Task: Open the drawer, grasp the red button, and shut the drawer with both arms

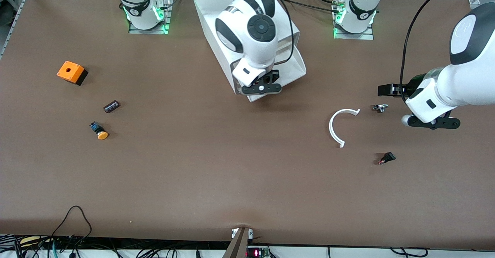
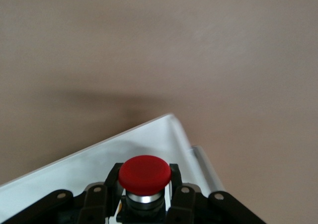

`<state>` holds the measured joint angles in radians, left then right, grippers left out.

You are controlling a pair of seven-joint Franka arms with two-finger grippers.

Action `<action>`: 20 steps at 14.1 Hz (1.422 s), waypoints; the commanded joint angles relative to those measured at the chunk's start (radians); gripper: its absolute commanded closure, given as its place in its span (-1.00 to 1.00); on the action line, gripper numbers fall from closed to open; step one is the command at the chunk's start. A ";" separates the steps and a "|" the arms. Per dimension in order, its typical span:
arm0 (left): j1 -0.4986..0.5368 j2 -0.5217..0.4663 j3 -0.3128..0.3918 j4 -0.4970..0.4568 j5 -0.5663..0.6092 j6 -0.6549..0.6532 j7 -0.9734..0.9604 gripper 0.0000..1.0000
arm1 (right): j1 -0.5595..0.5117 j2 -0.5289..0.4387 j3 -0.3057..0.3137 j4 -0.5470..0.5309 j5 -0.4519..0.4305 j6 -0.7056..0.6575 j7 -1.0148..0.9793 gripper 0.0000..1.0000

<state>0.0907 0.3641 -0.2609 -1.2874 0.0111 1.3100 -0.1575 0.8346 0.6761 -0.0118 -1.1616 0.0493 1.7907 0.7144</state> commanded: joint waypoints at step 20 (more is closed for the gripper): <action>-0.159 0.030 -0.195 -0.599 -0.040 0.846 -0.896 -1.00 | -0.532 -0.493 -0.264 -1.110 0.023 0.472 -1.311 1.00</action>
<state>-0.0299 0.4379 -0.4531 -1.8130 -0.0179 2.0997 -0.9633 0.2915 0.2671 -0.2303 -2.1220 0.0591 2.1843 -0.5277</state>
